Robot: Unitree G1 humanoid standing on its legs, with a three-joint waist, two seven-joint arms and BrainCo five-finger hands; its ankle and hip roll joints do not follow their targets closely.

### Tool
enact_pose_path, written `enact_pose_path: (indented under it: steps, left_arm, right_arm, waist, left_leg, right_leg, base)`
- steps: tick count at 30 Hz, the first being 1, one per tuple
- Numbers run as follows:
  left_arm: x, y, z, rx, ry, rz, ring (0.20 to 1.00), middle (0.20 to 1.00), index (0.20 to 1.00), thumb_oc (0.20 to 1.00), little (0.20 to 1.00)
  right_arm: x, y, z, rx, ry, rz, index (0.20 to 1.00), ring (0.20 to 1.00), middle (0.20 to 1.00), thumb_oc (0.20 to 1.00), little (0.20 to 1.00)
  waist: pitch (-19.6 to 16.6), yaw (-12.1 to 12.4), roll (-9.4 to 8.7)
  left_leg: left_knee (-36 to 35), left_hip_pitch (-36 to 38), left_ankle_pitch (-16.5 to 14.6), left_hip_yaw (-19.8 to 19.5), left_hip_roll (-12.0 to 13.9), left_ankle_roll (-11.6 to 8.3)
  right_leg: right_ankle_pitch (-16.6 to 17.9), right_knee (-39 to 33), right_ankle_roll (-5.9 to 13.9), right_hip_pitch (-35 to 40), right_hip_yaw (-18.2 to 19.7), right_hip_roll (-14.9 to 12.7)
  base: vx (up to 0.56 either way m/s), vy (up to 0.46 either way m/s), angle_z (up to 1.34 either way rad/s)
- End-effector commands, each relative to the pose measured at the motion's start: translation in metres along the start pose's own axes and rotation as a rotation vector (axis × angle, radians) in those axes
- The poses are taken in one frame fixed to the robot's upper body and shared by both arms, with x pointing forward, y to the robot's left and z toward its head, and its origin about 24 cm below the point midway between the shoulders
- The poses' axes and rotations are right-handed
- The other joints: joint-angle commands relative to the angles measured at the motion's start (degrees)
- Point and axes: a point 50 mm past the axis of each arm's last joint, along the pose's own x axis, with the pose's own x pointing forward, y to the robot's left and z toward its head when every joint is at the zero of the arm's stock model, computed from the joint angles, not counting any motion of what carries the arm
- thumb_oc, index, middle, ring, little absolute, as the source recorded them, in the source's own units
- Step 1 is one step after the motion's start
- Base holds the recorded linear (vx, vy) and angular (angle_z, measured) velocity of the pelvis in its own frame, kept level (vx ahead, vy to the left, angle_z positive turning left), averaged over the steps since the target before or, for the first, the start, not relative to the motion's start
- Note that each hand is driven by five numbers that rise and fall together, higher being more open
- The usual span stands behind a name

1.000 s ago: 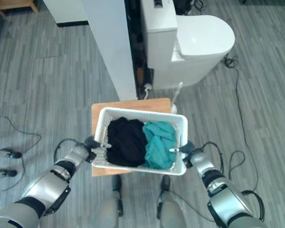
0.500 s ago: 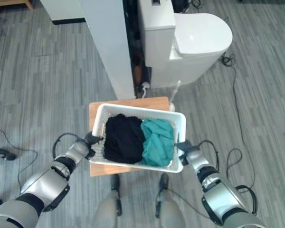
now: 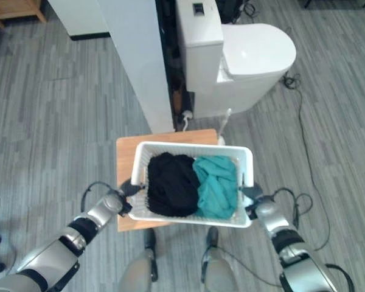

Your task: Grab the laundry basket,head to the washer,open it,put in the laundry and shut it.

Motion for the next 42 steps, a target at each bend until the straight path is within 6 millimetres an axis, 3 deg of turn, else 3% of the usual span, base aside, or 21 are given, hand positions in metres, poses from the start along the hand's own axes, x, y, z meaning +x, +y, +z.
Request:
enact_pose_path:
  steps: [1, 3, 4, 10, 13, 21, 30, 37, 40, 41, 42]
  left_arm:
    - [0.003, -0.004, 0.032, -0.125, -0.149, -0.101, 0.2, 0.2, 0.2, 0.2, 0.2]
    - [0.002, 0.007, 0.036, -0.107, -0.165, -0.087, 0.2, 0.2, 0.2, 0.2, 0.2]
    - [-0.009, 0.024, 0.04, -0.089, -0.234, -0.078, 0.2, 0.2, 0.2, 0.2, 0.2]
    - [0.001, 0.023, 0.06, -0.023, -0.233, -0.098, 0.2, 0.2, 0.2, 0.2, 0.2]
    - [0.005, 0.016, 0.073, 0.022, -0.244, -0.119, 0.2, 0.2, 0.2, 0.2, 0.2]
    - [0.01, 0.007, 0.076, 0.025, -0.227, -0.129, 0.2, 0.2, 0.2, 0.2, 0.2]
    - [0.014, 0.009, 0.065, 0.07, -0.167, -0.115, 0.2, 0.2, 0.2, 0.2, 0.2]
    - [0.016, 0.006, 0.07, 0.092, -0.168, -0.117, 0.2, 0.2, 0.2, 0.2, 0.2]
    - [0.019, 0.007, 0.081, 0.104, -0.184, -0.102, 0.2, 0.2, 0.2, 0.2, 0.2]
    - [0.019, 0.01, 0.085, 0.111, -0.187, -0.092, 0.2, 0.2, 0.2, 0.2, 0.2]
    - [0.02, 0.015, 0.088, 0.116, -0.196, -0.068, 0.2, 0.2, 0.2, 0.2, 0.2]
  right_arm:
    - [-0.003, -0.035, 0.02, 0.012, -0.1, -0.038, 0.2, 0.2, 0.2, 0.2, 0.2]
    - [-0.004, -0.049, 0.021, -0.047, -0.086, -0.058, 0.2, 0.2, 0.2, 0.2, 0.2]
    - [-0.008, -0.066, 0.016, -0.079, -0.061, -0.087, 0.2, 0.2, 0.2, 0.2, 0.2]
    - [-0.002, -0.066, 0.021, -0.141, -0.021, -0.06, 0.2, 0.2, 0.2, 0.2, 0.2]
    - [0.002, -0.056, 0.017, -0.156, 0.008, -0.032, 0.2, 0.2, 0.2, 0.2, 0.2]
    - [0.006, -0.043, 0.02, -0.148, 0.001, -0.002, 0.2, 0.2, 0.2, 0.2, 0.2]
    - [0.007, -0.048, 0.026, -0.141, -0.013, -0.017, 0.2, 0.2, 0.2, 0.2, 0.2]
    - [0.004, -0.057, 0.02, -0.116, -0.006, -0.048, 0.2, 0.2, 0.2, 0.2, 0.2]
    - [0.003, -0.066, 0.026, -0.087, -0.031, -0.08, 0.2, 0.2, 0.2, 0.2, 0.2]
    - [0.003, -0.066, 0.03, -0.082, -0.046, -0.081, 0.2, 0.2, 0.2, 0.2, 0.2]
    - [0.005, -0.064, 0.034, -0.094, -0.057, -0.068, 0.2, 0.2, 0.2, 0.2, 0.2]
  waist:
    - [-7.26, 0.08, 1.59]
    - [-8.45, 0.26, 1.89]
    - [-9.47, 0.81, 2.29]
    - [-11.76, 0.11, 2.45]
    - [-12.96, -0.31, 2.69]
    - [-13.75, -0.93, 3.08]
    - [-14.1, -1.08, 3.05]
    - [-12.72, -1.56, 2.64]
    - [-10.19, -1.53, 1.71]
    - [-9.35, -1.59, 1.16]
    - [-8.7, -1.48, 0.55]
  left_leg:
    - [4.08, -3.61, -0.9, -2.59, 0.79, 0.61]
    - [3.88, -2.44, -1.07, -2.61, 0.64, 0.61]
    - [3.57, -1.98, -1.04, -2.89, 0.49, 0.66]
    - [2.13, -0.49, -0.44, -2.86, 0.62, 0.51]
    - [1.55, 0.23, -0.13, -2.85, 0.7, 0.45]
    - [0.87, 0.51, 0.54, -2.77, 1.04, 0.32]
    - [0.94, 0.66, 0.75, -2.88, 1.55, 0.05]
    - [4.26, -1.05, 0.73, -4.01, 2.79, -0.4]
    - [7.7, -3.69, 0.63, -7.72, 1.55, -1.31]
    - [9.11, -4.16, -0.42, -10.01, 0.2, -1.53]
    - [12.2, -3.55, -4.03, -13.94, -2.18, -1.09]
  right_leg:
    - [-9.04, 9.03, 0.73, -0.41, 0.93, -2.0]
    - [-9.32, 8.71, 0.69, 0.88, 0.65, -1.97]
    - [-9.55, 8.39, 0.74, 1.83, 0.01, -1.85]
    - [-9.83, 7.62, 0.73, 3.16, -0.51, -1.32]
    - [-10.17, 7.62, 0.56, 3.84, -0.74, -0.92]
    - [-10.1, 7.66, 0.41, 3.68, -0.33, -0.34]
    - [-10.33, 7.6, 0.05, 3.79, 0.28, 0.42]
    - [-11.2, 8.85, -1.41, 3.45, 0.67, 1.98]
    - [-9.83, 8.37, -1.6, 1.95, 1.53, 2.08]
    - [-9.08, 8.51, -1.43, 1.12, 2.24, 1.64]
    - [-8.25, 9.35, -1.26, -0.36, 4.04, 1.5]
  base:
    - [0.05, -0.008, 0.02]
    - [0.05, -0.017, 0.03]
    - [0.05, -0.017, 0.02]
    - [0.03, -0.014, 0.07]
    - [0.02, -0.015, 0.03]
    - [0.0, -0.002, 0.01]
    - [0.0, -0.015, -0.05]
    - [-0.03, -0.05, 0.0]
    - [-0.18, -0.011, -0.07]
    - [-0.21, 0.073, -0.07]
    - [-0.18, 0.089, -0.29]
